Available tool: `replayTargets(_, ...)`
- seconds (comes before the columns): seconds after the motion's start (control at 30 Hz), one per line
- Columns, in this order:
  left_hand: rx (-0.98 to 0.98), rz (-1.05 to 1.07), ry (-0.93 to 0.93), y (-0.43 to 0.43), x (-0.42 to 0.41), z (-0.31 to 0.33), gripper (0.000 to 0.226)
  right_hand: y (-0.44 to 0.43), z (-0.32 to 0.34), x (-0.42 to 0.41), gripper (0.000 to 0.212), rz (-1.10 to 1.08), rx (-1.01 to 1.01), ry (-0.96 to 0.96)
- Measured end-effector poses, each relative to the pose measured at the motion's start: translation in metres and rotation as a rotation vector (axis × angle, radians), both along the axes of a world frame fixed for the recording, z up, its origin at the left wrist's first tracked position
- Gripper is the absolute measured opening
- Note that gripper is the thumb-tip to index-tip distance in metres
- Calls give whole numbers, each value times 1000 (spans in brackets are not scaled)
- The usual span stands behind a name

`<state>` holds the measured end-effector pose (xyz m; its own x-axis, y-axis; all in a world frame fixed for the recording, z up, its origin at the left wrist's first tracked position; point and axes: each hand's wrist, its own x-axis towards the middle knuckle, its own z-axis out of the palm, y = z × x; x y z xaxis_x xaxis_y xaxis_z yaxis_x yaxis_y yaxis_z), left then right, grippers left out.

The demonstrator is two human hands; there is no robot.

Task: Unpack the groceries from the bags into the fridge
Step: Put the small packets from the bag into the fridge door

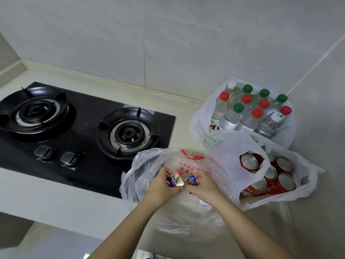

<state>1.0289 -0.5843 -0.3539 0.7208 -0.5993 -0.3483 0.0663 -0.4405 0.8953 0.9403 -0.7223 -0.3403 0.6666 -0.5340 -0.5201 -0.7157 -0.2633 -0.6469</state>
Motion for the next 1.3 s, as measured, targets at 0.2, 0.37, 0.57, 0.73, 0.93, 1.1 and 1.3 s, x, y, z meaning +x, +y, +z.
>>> replayTargets(0.2,-342,134,339,22,-1,14,43,15,15,6,13,-109,301,-72)
replayTargets(0.37,-427,189,407,39,-2,24,41,29,23,11,14,-124,454,-188)
replayTargets(0.57,-395,283,384,54,-9,31,35,35,30,16,12,-21,500,-249)
replayTargets(0.73,-438,439,358,63,-27,40,35,33,31,17,10,123,531,-225)
replayTargets(0.93,-469,634,309,77,-57,47,26,43,31,14,13,243,600,-209)
replayTargets(1.1,-397,857,230,104,-85,51,19,69,36,14,13,337,643,-227)
replayTargets(1.3,-322,1122,87,167,-120,68,11,136,50,21,21,533,710,-239)
